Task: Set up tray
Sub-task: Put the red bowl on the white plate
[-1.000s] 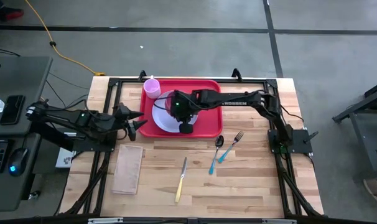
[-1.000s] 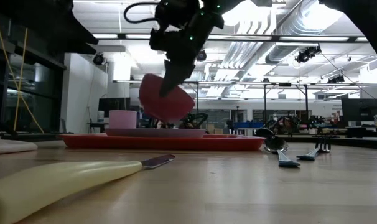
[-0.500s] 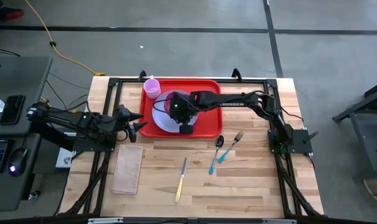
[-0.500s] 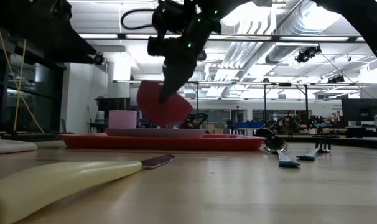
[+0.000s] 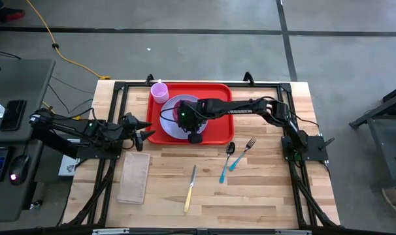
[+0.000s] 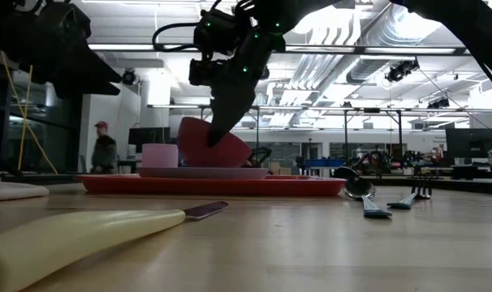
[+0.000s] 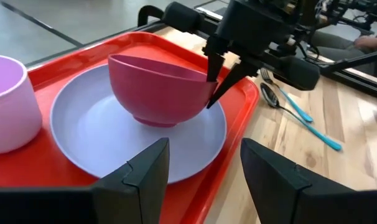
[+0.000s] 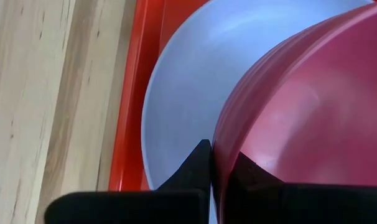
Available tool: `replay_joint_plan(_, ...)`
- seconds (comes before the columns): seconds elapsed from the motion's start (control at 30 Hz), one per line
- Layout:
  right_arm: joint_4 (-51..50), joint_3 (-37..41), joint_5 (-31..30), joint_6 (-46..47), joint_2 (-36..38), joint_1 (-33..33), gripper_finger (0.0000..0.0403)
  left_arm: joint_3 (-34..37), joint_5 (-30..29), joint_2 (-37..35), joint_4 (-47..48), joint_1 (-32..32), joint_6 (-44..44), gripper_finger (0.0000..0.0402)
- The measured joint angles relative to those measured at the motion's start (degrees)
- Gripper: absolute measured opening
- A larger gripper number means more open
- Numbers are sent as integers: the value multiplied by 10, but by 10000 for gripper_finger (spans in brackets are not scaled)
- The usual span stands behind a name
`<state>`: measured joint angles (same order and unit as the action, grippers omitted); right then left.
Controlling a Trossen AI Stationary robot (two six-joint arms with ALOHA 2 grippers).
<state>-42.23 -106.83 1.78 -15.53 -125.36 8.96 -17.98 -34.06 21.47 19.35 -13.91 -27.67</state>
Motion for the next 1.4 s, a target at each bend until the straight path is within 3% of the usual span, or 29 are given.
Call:
replay_joint_plan(1.23,35,0,15,0,-8,0,1,0,18,0,1,0,4,230)
replay_joint_plan(1.4,36,0,11,0,-8,0,26,0,18,0,1,0,4,230)
